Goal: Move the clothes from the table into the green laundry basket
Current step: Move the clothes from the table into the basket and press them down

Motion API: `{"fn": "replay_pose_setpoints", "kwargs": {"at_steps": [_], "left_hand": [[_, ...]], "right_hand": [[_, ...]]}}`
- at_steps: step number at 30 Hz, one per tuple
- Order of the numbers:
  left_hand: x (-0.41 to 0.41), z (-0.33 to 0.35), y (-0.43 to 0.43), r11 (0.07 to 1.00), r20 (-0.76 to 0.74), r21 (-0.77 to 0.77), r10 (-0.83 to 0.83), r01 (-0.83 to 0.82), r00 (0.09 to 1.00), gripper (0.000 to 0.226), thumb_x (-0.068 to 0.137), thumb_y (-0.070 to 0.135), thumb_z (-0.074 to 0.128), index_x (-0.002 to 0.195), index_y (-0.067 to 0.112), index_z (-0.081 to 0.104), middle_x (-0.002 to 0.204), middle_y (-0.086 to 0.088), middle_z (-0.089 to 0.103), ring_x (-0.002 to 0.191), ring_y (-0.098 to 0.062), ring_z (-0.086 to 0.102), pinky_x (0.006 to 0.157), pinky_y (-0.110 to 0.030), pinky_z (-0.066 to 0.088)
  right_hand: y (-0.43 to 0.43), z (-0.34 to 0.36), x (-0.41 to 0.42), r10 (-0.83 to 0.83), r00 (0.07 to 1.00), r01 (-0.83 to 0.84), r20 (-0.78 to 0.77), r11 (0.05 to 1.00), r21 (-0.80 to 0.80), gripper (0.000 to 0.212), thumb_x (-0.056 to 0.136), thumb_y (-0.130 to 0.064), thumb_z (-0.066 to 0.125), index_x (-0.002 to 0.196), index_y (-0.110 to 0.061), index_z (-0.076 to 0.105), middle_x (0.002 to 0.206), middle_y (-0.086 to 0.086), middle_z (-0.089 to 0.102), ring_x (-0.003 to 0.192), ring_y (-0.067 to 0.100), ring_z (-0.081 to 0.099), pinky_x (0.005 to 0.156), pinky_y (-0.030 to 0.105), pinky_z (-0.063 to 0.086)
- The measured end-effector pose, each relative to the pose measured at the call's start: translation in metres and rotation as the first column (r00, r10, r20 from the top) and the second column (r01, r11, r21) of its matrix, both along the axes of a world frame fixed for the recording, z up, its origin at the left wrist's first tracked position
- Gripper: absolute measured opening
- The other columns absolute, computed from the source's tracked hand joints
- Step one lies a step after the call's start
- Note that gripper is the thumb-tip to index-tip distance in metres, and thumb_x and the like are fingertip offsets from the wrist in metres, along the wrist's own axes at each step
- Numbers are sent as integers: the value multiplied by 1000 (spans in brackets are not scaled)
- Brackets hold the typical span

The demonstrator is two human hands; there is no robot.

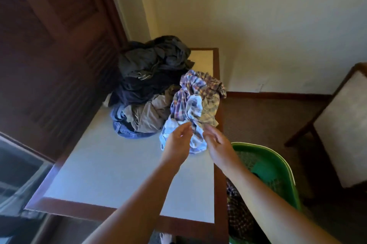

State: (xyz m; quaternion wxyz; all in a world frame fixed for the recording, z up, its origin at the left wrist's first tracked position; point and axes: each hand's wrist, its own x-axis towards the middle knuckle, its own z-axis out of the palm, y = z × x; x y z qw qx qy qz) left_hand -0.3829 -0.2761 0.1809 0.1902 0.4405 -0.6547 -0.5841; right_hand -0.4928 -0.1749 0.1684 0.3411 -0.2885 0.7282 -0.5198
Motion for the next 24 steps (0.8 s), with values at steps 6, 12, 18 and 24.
{"fn": "replay_pose_setpoints", "kwargs": {"at_steps": [6,12,18,24], "left_hand": [[25,-1,-88,1000,40,-18,20,-20,999,28,96,39,55,118,44,70,116,7,75,109,-12,70,102,-47,56],[30,-18,-138,998,111,8,-61,61,992,36,91,38,51,123,40,67,110,-1,75,98,-25,72,91,-47,59],[11,-30,-158,978,186,-37,-195,205,963,38,104,32,54,142,30,60,128,1,71,114,-26,69,100,-45,54],[2,-46,-174,968,209,-30,-238,250,949,40,106,32,48,146,33,52,131,2,66,106,-14,67,96,-43,56]], "right_hand": [[-114,-2,-9,-19,984,56,-178,977,207,84,96,-47,66,160,-9,27,166,12,26,152,27,31,119,36,28],[-143,-42,-9,-78,985,129,-151,921,368,92,68,-36,90,143,-13,42,128,2,60,122,27,60,88,32,48],[-143,-31,0,-14,981,108,-192,866,489,41,78,-65,69,81,-24,69,79,-3,70,86,22,66,71,35,49],[-170,-13,-34,-63,757,417,-650,813,406,67,86,-89,33,99,-37,74,130,-2,59,127,33,48,105,62,32]]}}
